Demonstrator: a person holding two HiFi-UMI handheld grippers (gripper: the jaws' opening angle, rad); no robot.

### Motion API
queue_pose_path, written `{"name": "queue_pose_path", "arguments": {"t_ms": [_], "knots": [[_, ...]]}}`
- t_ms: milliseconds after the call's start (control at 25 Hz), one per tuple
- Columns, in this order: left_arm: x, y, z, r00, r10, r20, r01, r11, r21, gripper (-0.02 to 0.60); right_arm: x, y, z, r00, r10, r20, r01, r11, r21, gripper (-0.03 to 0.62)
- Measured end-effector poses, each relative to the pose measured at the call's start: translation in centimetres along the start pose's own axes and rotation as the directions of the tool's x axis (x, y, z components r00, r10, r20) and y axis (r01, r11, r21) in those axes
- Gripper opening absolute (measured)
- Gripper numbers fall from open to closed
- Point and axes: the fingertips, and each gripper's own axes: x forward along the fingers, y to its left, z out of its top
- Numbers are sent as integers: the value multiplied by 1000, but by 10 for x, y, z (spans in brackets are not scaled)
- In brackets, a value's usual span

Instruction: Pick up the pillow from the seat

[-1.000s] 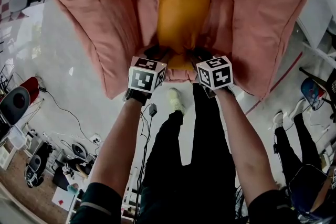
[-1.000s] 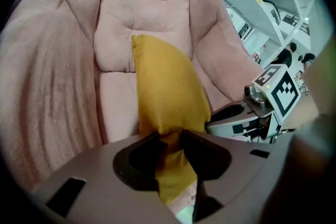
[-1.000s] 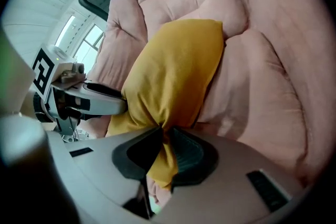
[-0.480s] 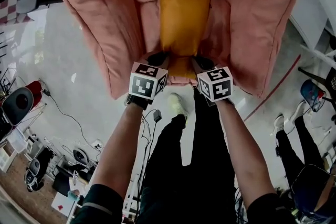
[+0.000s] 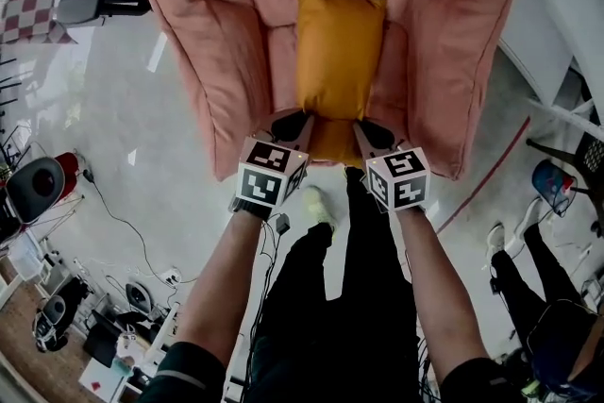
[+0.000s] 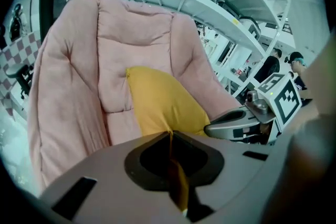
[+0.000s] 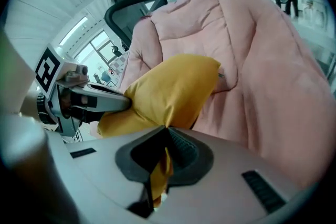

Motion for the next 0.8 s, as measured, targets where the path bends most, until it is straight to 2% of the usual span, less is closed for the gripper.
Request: {"name": "queue_pose_path", "arguments": {"t_ms": [200, 360, 640, 800], "knots": [[-46, -14, 34, 994, 28, 101, -30, 999, 24, 28, -40, 23, 37, 997, -12, 74, 13, 1000, -24, 12], [-86, -23, 66, 981, 42, 189, -51, 998, 47, 28, -72, 42, 72, 988, -17, 152, 27, 998, -58, 12], [-176, -39, 124, 941, 66, 331, -99, 992, 83, 26, -137, 94, 142, 955, -16, 295, 51, 992, -112, 12], [-228, -52, 154, 906, 81, 416, -135, 986, 102, 25, -178, 125, 178, 927, -10, 375, 73, 985, -154, 12]]}}
